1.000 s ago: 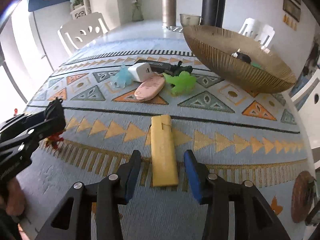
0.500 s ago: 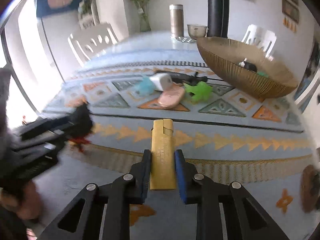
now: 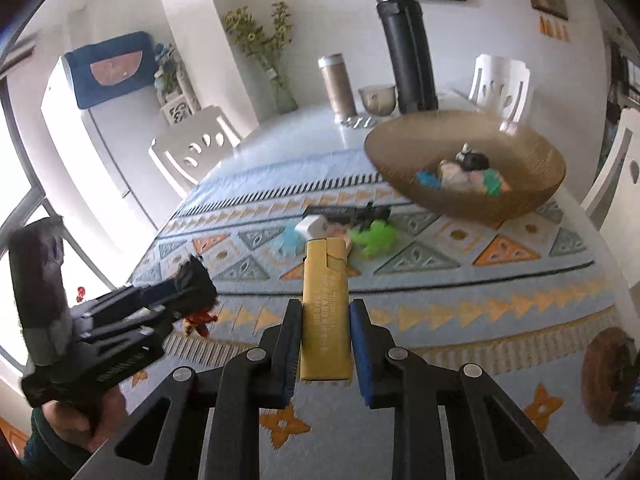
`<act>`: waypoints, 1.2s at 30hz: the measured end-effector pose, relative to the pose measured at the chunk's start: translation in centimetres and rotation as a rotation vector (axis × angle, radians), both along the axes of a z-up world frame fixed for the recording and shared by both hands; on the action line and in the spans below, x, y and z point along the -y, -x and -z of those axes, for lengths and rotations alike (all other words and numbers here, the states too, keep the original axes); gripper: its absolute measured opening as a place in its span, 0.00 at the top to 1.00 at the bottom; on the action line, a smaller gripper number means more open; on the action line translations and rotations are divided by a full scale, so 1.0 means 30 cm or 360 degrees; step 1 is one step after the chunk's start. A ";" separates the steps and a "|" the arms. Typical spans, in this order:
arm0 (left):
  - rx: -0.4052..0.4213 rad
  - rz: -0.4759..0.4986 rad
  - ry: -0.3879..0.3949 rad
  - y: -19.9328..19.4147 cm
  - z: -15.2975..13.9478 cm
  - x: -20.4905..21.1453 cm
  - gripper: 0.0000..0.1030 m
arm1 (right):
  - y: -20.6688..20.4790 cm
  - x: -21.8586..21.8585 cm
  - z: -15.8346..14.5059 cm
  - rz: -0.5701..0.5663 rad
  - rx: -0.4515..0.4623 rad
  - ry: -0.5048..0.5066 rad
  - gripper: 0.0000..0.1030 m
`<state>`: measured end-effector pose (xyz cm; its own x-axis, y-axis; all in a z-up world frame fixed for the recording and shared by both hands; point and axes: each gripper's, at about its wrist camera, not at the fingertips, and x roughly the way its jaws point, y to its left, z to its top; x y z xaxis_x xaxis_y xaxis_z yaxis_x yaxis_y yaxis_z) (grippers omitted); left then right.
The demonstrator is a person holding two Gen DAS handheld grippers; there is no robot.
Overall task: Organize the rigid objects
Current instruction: 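Carry the figurine and yellow lighter over the golden bowl with both grippers, then open both grippers to drop the figurine and lighter into the bowl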
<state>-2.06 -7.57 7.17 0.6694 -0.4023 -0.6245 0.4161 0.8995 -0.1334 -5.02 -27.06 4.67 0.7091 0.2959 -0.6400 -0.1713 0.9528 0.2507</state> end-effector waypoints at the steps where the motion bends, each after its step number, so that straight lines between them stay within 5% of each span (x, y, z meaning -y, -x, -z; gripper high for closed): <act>1: 0.0021 0.0012 0.0001 -0.005 -0.022 0.013 0.72 | -0.005 0.008 -0.010 0.0013 0.0009 -0.0001 0.78; 10: 0.0212 0.0166 0.0072 -0.107 -0.259 0.179 0.72 | -0.060 0.107 -0.193 0.0236 0.0214 0.0028 0.78; 19: 0.0269 0.0202 0.0161 -0.258 -0.343 0.334 0.72 | -0.168 0.231 -0.351 0.0642 0.0397 0.0099 0.78; 26: 0.0155 0.0238 0.0180 -0.372 -0.259 0.436 0.72 | -0.282 0.366 -0.278 0.0907 0.0299 0.0031 0.78; 36: 0.0004 0.0248 0.0109 -0.474 -0.128 0.538 0.72 | -0.401 0.474 -0.120 0.1053 0.0048 0.0017 0.78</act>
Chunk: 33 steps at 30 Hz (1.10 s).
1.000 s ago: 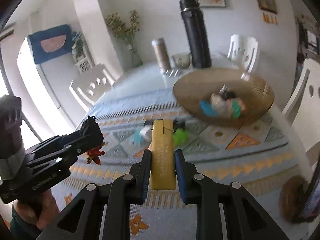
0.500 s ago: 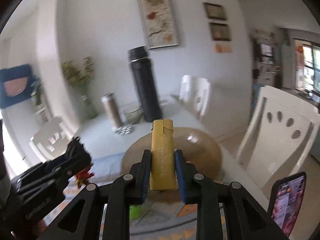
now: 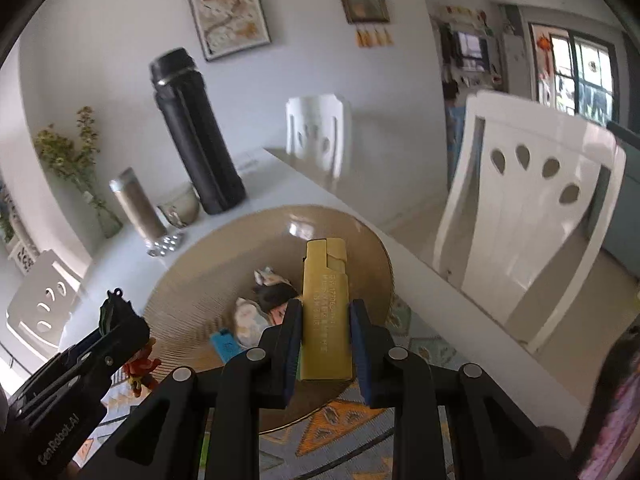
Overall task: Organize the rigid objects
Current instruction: 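Open both grippers to drop the figurine and lighter into the bowl, then move both grippers back over the table items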
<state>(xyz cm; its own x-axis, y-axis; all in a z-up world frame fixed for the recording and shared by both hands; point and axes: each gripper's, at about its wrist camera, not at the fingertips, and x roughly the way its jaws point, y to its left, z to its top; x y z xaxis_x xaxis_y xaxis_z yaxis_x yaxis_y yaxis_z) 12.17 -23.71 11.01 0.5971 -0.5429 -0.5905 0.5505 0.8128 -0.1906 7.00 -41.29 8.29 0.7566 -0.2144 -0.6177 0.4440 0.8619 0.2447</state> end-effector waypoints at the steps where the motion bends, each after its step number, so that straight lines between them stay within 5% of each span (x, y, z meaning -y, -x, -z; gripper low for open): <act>1: -0.0014 -0.0002 0.0013 -0.002 0.006 -0.001 0.71 | -0.008 0.007 0.009 -0.0007 -0.0012 -0.0025 0.76; 3: -0.0028 -0.0029 0.0018 -0.007 0.007 -0.010 0.60 | -0.020 0.022 0.028 -0.0047 -0.0031 -0.0093 0.68; 11: 0.0068 -0.0108 0.0015 0.111 -0.102 -0.197 0.60 | 0.062 -0.095 -0.049 -0.0187 0.0018 -0.0010 0.59; 13: 0.0101 -0.0132 0.0031 0.179 -0.133 -0.271 0.58 | 0.110 -0.172 -0.073 -0.0269 0.0032 0.0035 0.39; 18: 0.0142 -0.0240 0.0054 0.370 -0.145 -0.460 0.32 | 0.222 -0.396 -0.071 -0.0601 0.0060 0.0128 0.39; 22: 0.0108 -0.0430 -0.0044 0.486 -0.022 -0.585 0.24 | 0.264 -0.557 0.025 -0.0808 -0.0001 0.0227 0.38; 26: -0.0109 -0.0613 -0.0101 0.487 0.168 -0.676 0.23 | 0.285 -0.653 0.154 -0.0864 0.0007 0.0439 0.38; 30: -0.0135 -0.0787 -0.0147 0.488 0.271 -0.727 0.24 | 0.276 -0.711 0.223 -0.0900 -0.0078 0.0594 0.37; 33: -0.0081 -0.0790 -0.0090 0.496 0.257 -0.743 0.23 | 0.270 -0.734 0.253 -0.0908 -0.0125 0.0672 0.19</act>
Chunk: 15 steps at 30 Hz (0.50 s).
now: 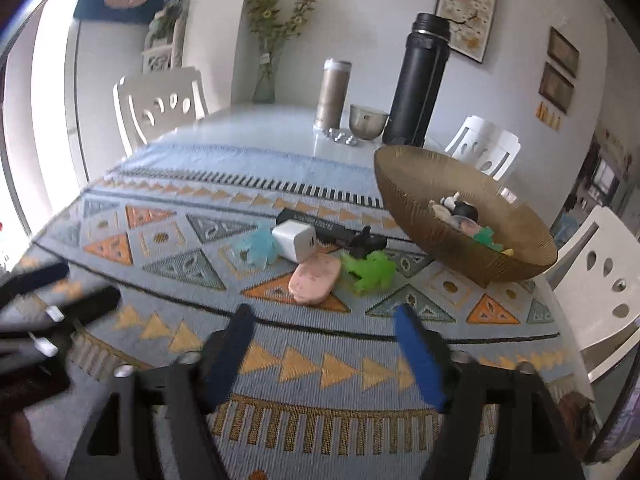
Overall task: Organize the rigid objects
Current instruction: 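Move both grippers back over the table items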
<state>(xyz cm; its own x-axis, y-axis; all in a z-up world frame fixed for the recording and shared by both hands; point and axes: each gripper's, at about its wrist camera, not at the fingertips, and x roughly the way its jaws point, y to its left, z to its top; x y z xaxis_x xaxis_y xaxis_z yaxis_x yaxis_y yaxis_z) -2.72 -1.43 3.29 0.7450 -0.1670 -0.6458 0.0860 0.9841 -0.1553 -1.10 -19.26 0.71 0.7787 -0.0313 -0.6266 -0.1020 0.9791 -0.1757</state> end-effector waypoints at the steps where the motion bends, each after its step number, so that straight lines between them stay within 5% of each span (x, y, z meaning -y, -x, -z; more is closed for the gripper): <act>1: -0.0026 0.0000 -0.0021 -0.005 0.007 0.005 0.23 | -0.010 -0.002 0.014 -0.0001 -0.0034 0.0016 0.17; 3: -0.0089 0.0057 -0.0055 -0.020 0.022 0.027 0.23 | -0.027 0.004 0.028 0.0015 -0.0082 0.0020 0.17; 10: -0.0010 0.0133 -0.0308 0.019 0.020 0.133 0.22 | -0.061 0.058 0.045 0.0060 -0.0194 -0.0113 0.17; 15: -0.0014 0.0138 -0.0320 0.015 0.018 0.129 0.21 | -0.064 0.056 0.049 0.0063 -0.0208 -0.0112 0.17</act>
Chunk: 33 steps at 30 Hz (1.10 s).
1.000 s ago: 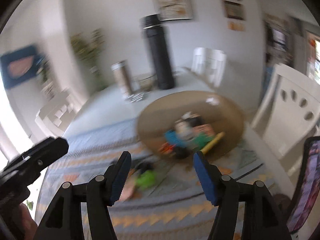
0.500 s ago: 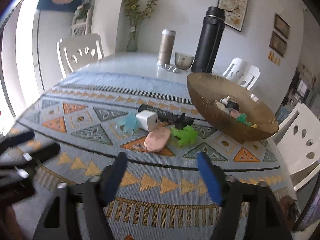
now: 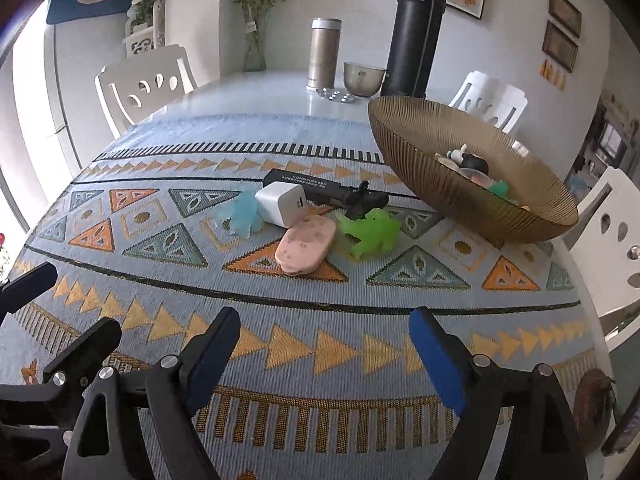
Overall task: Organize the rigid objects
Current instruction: 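Move both grippers back over the table items, then grasp the translucent blue figure with the left gripper while the right grasps the pink bar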
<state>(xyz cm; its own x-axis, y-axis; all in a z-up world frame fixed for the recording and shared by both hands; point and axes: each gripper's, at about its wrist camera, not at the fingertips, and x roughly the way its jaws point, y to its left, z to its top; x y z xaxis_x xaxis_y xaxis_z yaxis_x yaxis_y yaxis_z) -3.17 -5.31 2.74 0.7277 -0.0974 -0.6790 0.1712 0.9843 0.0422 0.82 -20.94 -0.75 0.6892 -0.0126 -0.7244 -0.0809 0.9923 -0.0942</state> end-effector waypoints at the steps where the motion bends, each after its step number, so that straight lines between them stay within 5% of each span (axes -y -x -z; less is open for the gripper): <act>1: -0.0004 -0.0006 0.0011 -0.002 0.000 -0.006 0.21 | -0.001 -0.001 0.001 -0.0001 -0.0002 0.0004 0.17; 20: -0.0006 0.0015 0.0036 -0.001 -0.004 -0.013 0.21 | -0.007 0.009 0.000 0.0015 -0.0013 -0.0006 0.17; 27: -0.0175 0.0112 0.0204 -0.059 -0.031 -0.040 0.22 | -0.037 0.179 -0.006 0.0184 -0.0064 -0.0389 0.17; 33: -0.0164 0.0292 0.0096 -0.217 -0.113 0.031 0.22 | -0.054 0.285 0.006 0.0304 -0.0086 -0.0616 0.17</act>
<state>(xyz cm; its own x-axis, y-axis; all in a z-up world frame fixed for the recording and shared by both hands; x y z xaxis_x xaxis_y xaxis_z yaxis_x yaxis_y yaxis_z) 3.34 -6.25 6.12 0.6209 -0.2649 -0.7377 0.3484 0.9364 -0.0430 2.43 -29.50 -0.93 0.6617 0.1437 -0.7358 0.1128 0.9512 0.2872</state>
